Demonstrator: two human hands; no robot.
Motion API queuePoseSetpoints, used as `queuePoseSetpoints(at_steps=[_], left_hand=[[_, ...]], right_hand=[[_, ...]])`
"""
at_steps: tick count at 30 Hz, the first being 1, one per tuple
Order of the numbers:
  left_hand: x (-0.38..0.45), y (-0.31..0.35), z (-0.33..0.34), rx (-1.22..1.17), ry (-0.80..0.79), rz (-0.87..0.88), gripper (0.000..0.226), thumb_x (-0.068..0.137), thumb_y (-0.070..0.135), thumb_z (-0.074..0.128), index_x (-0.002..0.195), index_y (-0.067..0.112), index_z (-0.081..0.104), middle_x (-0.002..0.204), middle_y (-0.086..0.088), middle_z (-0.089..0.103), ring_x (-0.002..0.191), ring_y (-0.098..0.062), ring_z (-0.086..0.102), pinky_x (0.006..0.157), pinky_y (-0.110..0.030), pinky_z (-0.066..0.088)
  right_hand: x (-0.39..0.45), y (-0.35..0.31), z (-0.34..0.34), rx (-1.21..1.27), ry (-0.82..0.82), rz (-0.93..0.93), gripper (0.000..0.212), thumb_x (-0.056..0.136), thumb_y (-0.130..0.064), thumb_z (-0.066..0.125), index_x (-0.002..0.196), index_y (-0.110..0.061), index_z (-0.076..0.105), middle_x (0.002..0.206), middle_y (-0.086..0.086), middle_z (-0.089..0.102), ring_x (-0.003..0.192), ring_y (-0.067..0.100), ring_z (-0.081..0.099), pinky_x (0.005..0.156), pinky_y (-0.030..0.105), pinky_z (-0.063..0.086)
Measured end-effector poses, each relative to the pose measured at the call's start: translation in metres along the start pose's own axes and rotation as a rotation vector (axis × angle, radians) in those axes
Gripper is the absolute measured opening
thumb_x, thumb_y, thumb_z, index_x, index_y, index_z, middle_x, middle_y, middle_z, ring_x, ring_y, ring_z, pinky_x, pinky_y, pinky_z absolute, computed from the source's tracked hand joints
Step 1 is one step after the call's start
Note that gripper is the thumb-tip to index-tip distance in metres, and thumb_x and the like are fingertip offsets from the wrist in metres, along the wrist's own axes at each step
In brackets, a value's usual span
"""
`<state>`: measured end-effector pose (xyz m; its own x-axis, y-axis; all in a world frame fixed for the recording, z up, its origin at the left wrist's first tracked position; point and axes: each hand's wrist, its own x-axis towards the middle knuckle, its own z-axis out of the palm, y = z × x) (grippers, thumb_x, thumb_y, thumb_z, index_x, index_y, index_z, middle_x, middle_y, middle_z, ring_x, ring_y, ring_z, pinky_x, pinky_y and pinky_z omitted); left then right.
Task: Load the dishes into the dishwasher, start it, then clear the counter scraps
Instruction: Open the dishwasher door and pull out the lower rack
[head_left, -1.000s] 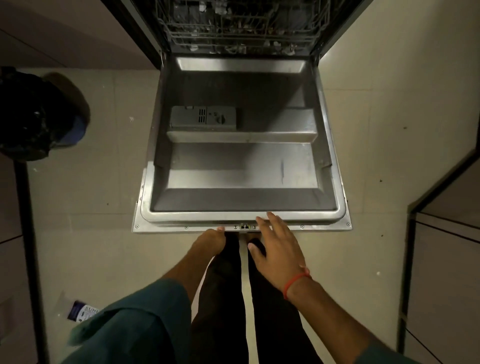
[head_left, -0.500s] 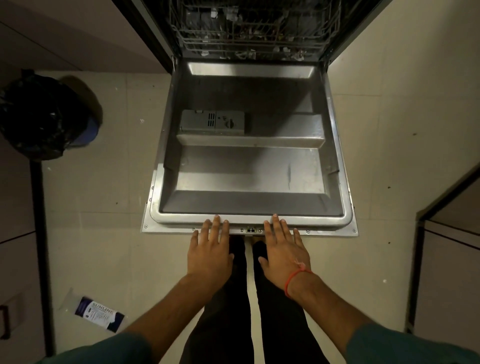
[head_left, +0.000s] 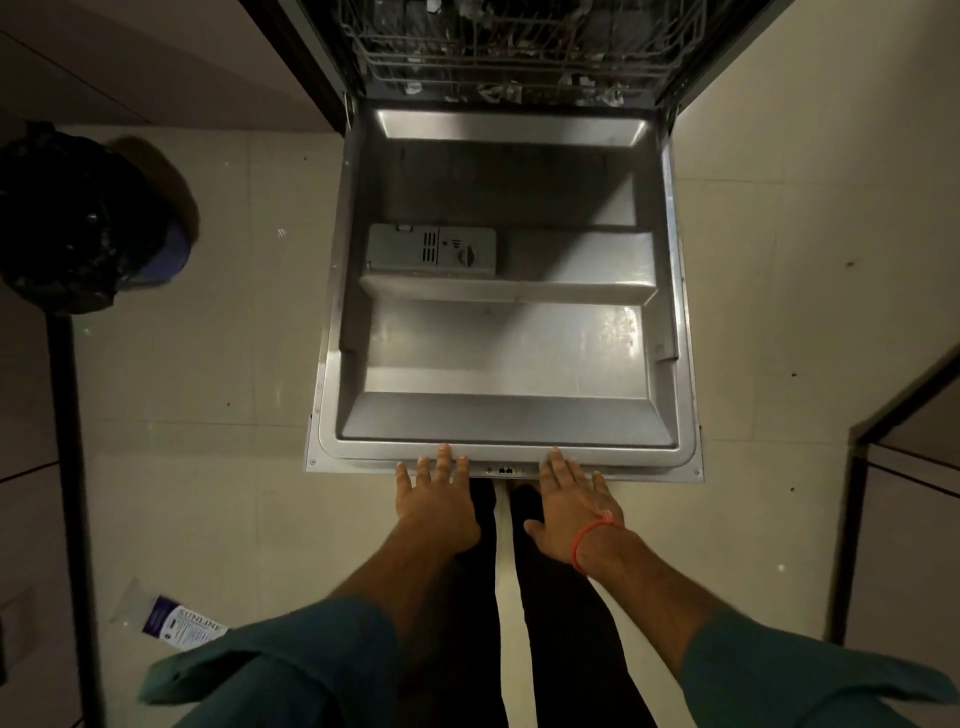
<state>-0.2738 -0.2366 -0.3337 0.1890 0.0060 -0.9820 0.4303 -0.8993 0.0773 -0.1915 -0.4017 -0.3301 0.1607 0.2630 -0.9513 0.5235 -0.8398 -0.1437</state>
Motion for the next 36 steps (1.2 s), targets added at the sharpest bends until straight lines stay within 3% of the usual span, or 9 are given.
queuePoseSetpoints(at_steps=[8,19,27,30,33,36], left_hand=[[0.070,-0.012,0.030,-0.034,-0.048,0.003,0.091,0.101,0.044,0.050,0.162,0.025,-0.015,0.169,-0.007,-0.023,0.156,-0.036,-0.015,0.122,-0.061,-0.010],[0.162,-0.013,0.049,-0.104,-0.073,-0.026,0.090,0.101,0.045,0.049,0.162,0.027,-0.014,0.170,-0.007,-0.019,0.155,-0.039,-0.015,0.122,-0.062,-0.011],[0.179,-0.023,0.046,-0.128,-0.095,-0.020,0.092,0.099,0.041,0.052,0.163,0.027,-0.014,0.171,-0.003,-0.017,0.156,-0.038,-0.011,0.121,-0.062,-0.011],[0.178,-0.027,0.038,-0.253,-0.115,-0.017,0.087,0.099,0.040,0.053,0.164,0.022,-0.002,0.172,-0.004,-0.005,0.158,-0.037,-0.002,0.124,-0.059,0.001],[0.162,-0.030,0.010,-0.518,-0.057,0.038,0.061,0.104,0.033,0.054,0.157,0.014,0.031,0.162,-0.010,0.034,0.148,-0.031,0.034,0.121,-0.043,0.028],[0.148,-0.044,-0.013,-0.665,0.021,0.014,0.063,0.104,0.034,0.057,0.158,0.015,0.033,0.163,-0.008,0.035,0.148,-0.029,0.036,0.120,-0.038,0.029]], right_hand=[[0.058,0.014,0.025,0.082,-0.103,0.044,0.087,0.099,-0.054,0.043,0.160,-0.014,-0.005,0.167,0.008,-0.013,0.155,0.027,-0.010,0.125,0.048,-0.002],[0.096,0.019,0.020,0.147,-0.032,0.000,0.079,0.101,-0.052,0.042,0.161,-0.021,0.002,0.168,0.004,-0.009,0.155,0.026,-0.006,0.124,0.045,0.000],[0.103,0.016,0.010,0.135,-0.011,-0.033,0.075,0.102,-0.052,0.039,0.161,-0.022,0.003,0.168,0.002,-0.009,0.155,0.024,-0.008,0.124,0.044,-0.002],[0.097,0.017,0.010,0.146,-0.022,-0.030,0.073,0.103,-0.050,0.038,0.161,-0.022,0.004,0.168,0.003,-0.008,0.155,0.024,-0.008,0.124,0.044,-0.002],[0.088,0.017,0.008,0.164,-0.020,-0.034,0.071,0.104,-0.048,0.038,0.161,-0.022,0.005,0.168,0.003,-0.008,0.155,0.024,-0.006,0.124,0.044,-0.001],[0.082,0.015,0.005,0.198,-0.017,-0.031,0.070,0.104,-0.048,0.038,0.161,-0.023,0.007,0.168,0.002,-0.006,0.155,0.024,-0.005,0.124,0.044,0.000]])
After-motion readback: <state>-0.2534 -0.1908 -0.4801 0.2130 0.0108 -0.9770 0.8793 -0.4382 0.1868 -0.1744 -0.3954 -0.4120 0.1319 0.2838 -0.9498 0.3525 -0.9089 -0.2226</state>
